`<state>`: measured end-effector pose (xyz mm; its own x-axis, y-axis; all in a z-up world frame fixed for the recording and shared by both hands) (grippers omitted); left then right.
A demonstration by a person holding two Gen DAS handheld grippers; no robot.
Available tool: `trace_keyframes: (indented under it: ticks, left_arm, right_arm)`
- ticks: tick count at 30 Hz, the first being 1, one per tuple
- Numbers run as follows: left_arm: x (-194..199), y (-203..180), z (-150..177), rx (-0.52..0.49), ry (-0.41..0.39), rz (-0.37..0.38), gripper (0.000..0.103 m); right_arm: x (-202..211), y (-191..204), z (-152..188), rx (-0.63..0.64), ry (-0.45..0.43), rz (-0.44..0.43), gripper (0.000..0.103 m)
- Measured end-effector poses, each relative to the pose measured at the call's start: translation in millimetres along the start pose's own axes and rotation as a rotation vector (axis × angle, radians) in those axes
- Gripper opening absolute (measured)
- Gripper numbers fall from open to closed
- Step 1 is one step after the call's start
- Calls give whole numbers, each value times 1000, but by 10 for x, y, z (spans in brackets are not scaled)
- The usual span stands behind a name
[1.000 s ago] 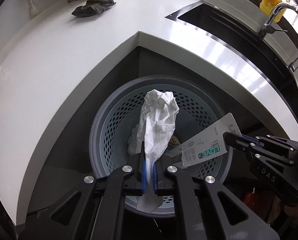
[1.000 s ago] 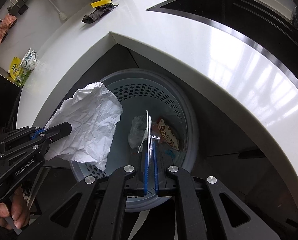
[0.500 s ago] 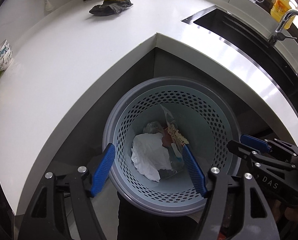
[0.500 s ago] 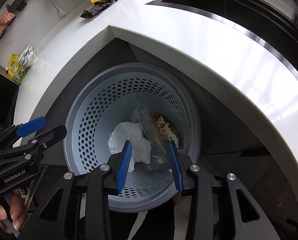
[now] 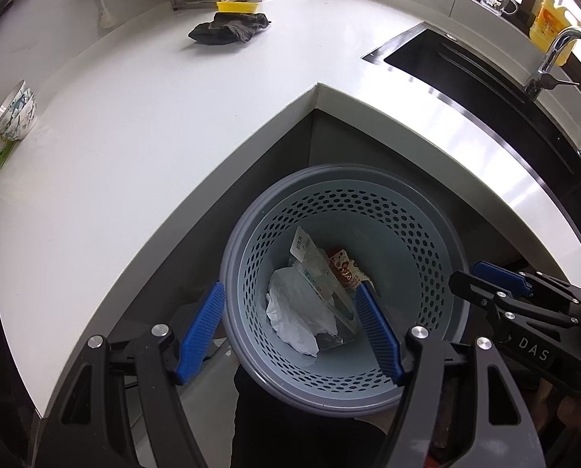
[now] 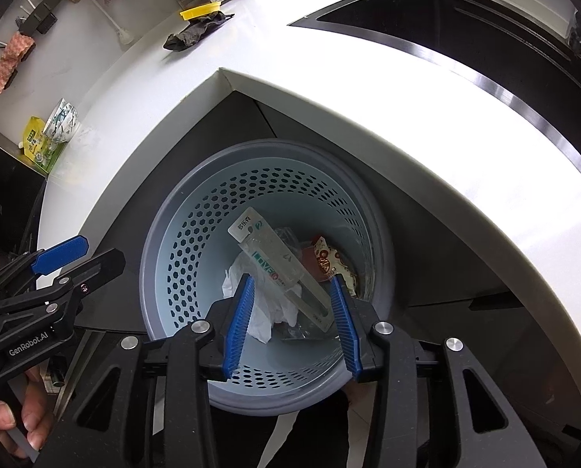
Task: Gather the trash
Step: 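Move both open tools toward the yellow lid and dark cloth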
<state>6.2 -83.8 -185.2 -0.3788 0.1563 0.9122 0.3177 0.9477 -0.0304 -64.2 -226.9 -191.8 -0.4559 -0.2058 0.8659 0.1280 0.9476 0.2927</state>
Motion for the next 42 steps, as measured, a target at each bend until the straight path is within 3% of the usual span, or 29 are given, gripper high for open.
trace_keyframes:
  ticks: [7, 18, 22, 27, 36, 42]
  left_arm:
    - [201, 141, -108, 11, -30, 4, 72]
    - [585, 498, -557, 37, -125, 42, 89]
    - [665, 689, -814, 51, -158, 41, 89]
    - [721, 922, -1183, 73, -219, -37, 91]
    - [512, 1236, -1798, 83, -246, -21, 94]
    - [229, 1402, -2111, 78, -220, -5, 94]
  right_arm:
    - [102, 78, -8, -22, 9, -34, 41]
    - [301, 375, -304, 21, -42, -29, 54]
    - [362, 486, -565, 14, -80, -33, 56]
    - [397, 600, -971, 2, -130, -23, 58]
    - [181, 663, -1756, -37, -184, 1, 58]
    - [-112, 697, -2276, -59, -191, 8, 58]
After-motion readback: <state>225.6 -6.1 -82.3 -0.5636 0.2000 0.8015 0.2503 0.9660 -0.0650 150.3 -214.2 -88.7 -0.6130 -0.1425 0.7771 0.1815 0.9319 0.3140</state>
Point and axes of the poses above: each gripper's, at about its wrist camera, not at the fingertips, and x roughly against the way its jaws point, y to its left, z to its underside, the point moved 4 cm from there along -x, roughly the way its jaws point, and after that the axes turned 6 degrees about x, right-handed, at the moved point
